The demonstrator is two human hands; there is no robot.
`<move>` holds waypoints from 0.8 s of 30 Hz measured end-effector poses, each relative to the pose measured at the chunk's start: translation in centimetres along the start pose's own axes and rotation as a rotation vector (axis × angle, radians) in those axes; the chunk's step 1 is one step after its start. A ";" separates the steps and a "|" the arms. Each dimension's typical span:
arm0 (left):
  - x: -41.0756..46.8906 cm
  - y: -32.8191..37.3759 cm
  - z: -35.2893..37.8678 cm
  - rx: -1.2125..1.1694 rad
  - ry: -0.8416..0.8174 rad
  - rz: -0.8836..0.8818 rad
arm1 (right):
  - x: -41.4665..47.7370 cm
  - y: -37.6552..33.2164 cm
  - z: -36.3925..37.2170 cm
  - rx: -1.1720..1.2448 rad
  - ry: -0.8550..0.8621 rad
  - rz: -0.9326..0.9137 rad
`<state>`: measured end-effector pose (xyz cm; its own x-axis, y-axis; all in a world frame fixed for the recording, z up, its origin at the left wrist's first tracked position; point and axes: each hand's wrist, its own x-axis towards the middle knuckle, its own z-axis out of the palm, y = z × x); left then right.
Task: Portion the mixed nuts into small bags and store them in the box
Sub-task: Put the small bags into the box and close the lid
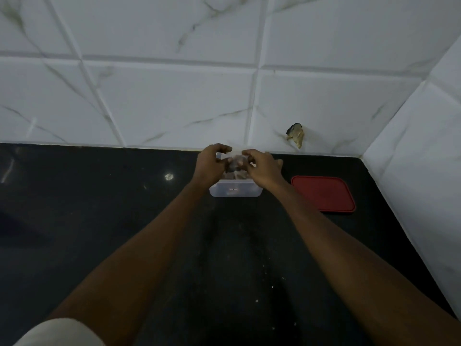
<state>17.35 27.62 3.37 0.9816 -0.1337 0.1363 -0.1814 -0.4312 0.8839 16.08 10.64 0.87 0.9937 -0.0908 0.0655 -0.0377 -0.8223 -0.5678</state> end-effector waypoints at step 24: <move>4.7 -3.1 2.0 1.114 -0.442 0.194 | 4.3 0.5 2.2 -0.803 -0.149 -0.226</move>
<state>22.43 26.57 0.40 0.8672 -0.4799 -0.1331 -0.4878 -0.8723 -0.0329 20.52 11.07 -0.97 0.9878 0.1520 -0.0335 0.1556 -0.9663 0.2048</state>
